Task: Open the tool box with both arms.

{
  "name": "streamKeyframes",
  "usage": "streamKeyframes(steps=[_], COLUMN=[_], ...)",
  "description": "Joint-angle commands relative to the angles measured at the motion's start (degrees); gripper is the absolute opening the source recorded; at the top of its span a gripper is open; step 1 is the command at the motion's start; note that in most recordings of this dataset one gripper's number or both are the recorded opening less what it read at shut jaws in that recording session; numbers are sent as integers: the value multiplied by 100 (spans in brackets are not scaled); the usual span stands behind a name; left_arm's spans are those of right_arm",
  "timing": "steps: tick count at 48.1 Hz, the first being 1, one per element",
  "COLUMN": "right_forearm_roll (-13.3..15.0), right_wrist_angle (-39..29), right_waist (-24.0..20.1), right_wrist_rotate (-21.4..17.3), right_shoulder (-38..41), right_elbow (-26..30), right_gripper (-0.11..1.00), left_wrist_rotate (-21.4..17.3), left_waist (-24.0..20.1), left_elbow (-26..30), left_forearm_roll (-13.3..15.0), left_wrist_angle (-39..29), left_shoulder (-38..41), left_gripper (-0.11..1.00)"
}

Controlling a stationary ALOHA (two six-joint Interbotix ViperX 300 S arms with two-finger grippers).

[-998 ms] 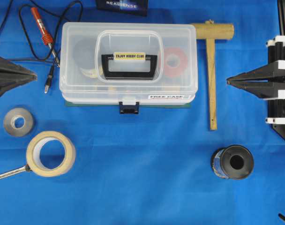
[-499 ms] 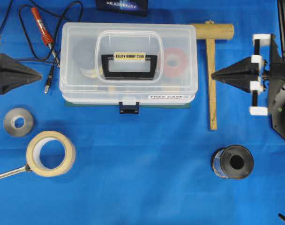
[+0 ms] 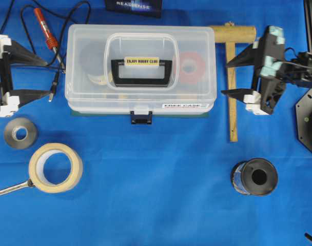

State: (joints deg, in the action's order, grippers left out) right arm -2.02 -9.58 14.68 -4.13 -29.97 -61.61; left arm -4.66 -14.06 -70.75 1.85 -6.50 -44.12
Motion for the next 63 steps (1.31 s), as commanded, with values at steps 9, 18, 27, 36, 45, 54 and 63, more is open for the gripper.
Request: streamKeyframes(steps=[9,18,27,36,45,54,63], right_forearm_roll=[18,18,26,18,18,114,132], right_wrist_angle=[123,141,167,167,149,167,264], right_waist=[9,9,9,9,9,44,220], right_wrist_rotate=[9,9,35,35,35,53,53], right_shoulder=[334,325,325,185,-176,-554,-738], right_elbow=[360,466,571,650,694,694,703], right_gripper=[83,83,83,83,83,83,83], left_wrist_rotate=[-44,-44,-44,-44,-44,-53,-62], left_waist=[-18,-18,-18,-18,-18,-132,-404], left_elbow=[255,325,360,422,483,483,466], left_forearm_roll=[-9,-9,-9,-9,0,-9,-9], left_wrist_angle=[686,940,1134,1143,1151,1160,1336], left_shoulder=[800,940,932,809,580,352,149], left_gripper=[88,88,88,88,88,88,88])
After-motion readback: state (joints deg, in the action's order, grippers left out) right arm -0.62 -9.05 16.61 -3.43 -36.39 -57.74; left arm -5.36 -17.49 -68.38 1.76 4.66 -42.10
